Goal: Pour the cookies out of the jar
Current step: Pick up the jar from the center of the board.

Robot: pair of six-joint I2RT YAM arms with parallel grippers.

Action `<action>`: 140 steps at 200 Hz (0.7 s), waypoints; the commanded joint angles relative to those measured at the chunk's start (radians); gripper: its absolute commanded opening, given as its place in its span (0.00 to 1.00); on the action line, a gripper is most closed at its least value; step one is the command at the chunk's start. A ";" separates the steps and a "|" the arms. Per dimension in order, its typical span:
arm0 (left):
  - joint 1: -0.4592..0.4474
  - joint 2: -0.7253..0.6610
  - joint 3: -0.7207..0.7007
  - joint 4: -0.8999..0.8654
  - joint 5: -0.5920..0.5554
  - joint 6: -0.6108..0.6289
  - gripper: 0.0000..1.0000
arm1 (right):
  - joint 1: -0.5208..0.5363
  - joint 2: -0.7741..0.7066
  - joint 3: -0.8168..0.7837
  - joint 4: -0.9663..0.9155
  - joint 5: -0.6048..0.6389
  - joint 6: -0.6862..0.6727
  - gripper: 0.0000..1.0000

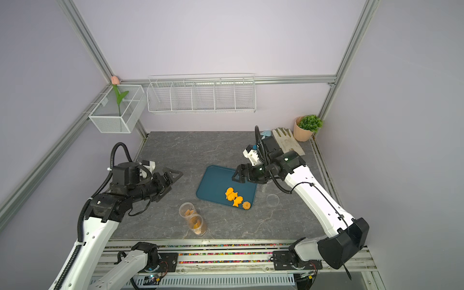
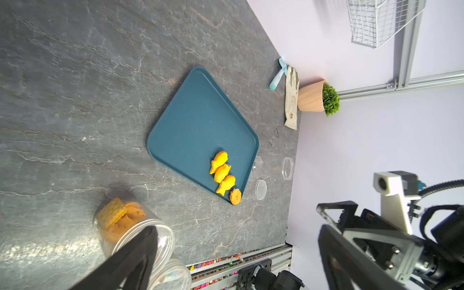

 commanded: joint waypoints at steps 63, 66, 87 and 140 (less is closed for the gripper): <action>0.002 -0.152 0.050 -0.235 -0.111 0.054 1.00 | 0.199 -0.021 -0.077 0.072 0.125 0.104 0.88; 0.002 -0.159 0.045 -0.238 -0.116 0.052 1.00 | 0.202 -0.019 -0.084 0.077 0.123 0.103 0.88; 0.002 -0.203 0.030 -0.277 -0.121 0.037 1.00 | 0.248 0.003 -0.094 0.082 0.123 0.093 0.88; 0.002 -0.230 0.016 -0.279 -0.160 0.047 1.00 | 0.374 0.122 -0.048 0.109 0.147 0.099 0.88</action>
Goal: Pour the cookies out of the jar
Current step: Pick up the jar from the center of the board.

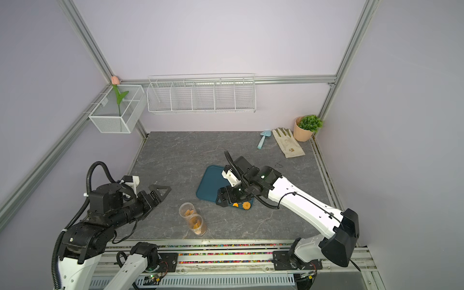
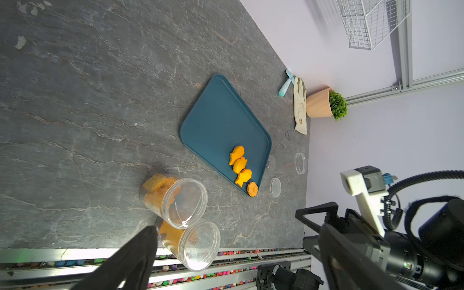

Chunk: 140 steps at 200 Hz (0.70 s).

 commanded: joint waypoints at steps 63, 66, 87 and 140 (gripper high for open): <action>0.002 0.010 -0.001 -0.064 -0.043 0.051 1.00 | 0.220 0.293 0.190 0.036 0.002 -0.020 0.88; 0.002 0.004 -0.005 -0.064 -0.048 0.051 1.00 | 0.229 0.304 0.206 0.028 0.005 -0.024 0.88; 0.002 -0.007 -0.014 -0.067 -0.055 0.054 1.00 | 0.289 0.367 0.303 -0.038 0.047 -0.042 0.88; 0.003 0.000 0.028 -0.124 -0.094 0.094 1.00 | 0.359 0.458 0.415 -0.185 0.160 -0.052 0.88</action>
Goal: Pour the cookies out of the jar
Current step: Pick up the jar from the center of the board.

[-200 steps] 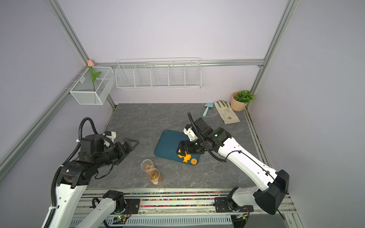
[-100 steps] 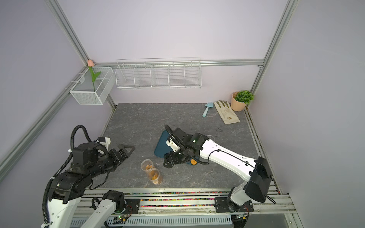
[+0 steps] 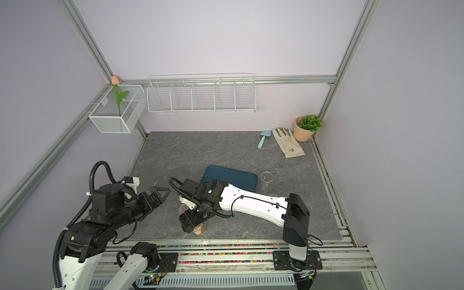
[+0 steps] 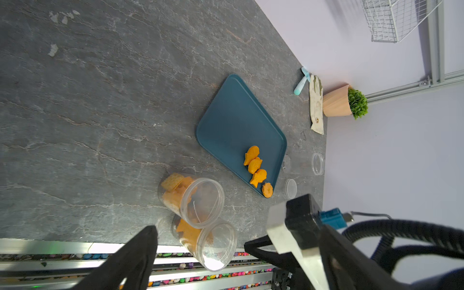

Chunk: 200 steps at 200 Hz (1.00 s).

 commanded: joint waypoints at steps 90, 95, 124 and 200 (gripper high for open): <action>0.002 -0.078 0.058 -0.151 -0.101 0.058 1.00 | 0.087 0.167 0.200 -0.249 0.235 0.007 0.88; 0.002 -0.078 0.061 -0.158 -0.102 0.060 1.00 | 0.087 0.174 0.206 -0.253 0.241 0.007 0.88; 0.002 -0.086 0.078 -0.198 -0.114 0.074 1.00 | 0.087 0.229 0.248 -0.272 0.259 0.003 0.88; 0.002 -0.100 0.094 -0.221 -0.130 0.081 1.00 | 0.078 0.286 0.268 -0.296 0.276 0.013 0.90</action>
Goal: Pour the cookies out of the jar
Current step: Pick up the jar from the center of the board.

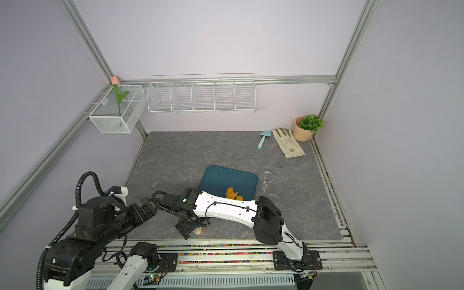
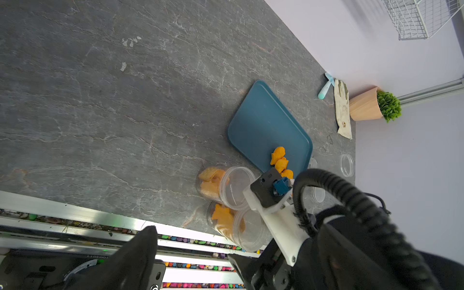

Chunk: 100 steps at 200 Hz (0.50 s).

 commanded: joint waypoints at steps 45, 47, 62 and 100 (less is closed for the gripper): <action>0.002 -0.004 0.015 -0.031 -0.005 0.017 1.00 | -0.028 -0.002 -0.023 -0.028 0.025 0.011 0.95; 0.002 -0.004 0.015 -0.031 -0.004 0.018 1.00 | -0.028 -0.003 -0.025 -0.026 0.024 0.010 0.96; 0.002 -0.002 0.015 -0.030 -0.006 0.019 1.00 | -0.032 0.001 -0.031 -0.019 0.013 0.010 0.98; 0.002 0.006 0.012 -0.020 -0.006 0.019 1.00 | -0.036 0.009 -0.038 -0.013 0.000 0.011 0.96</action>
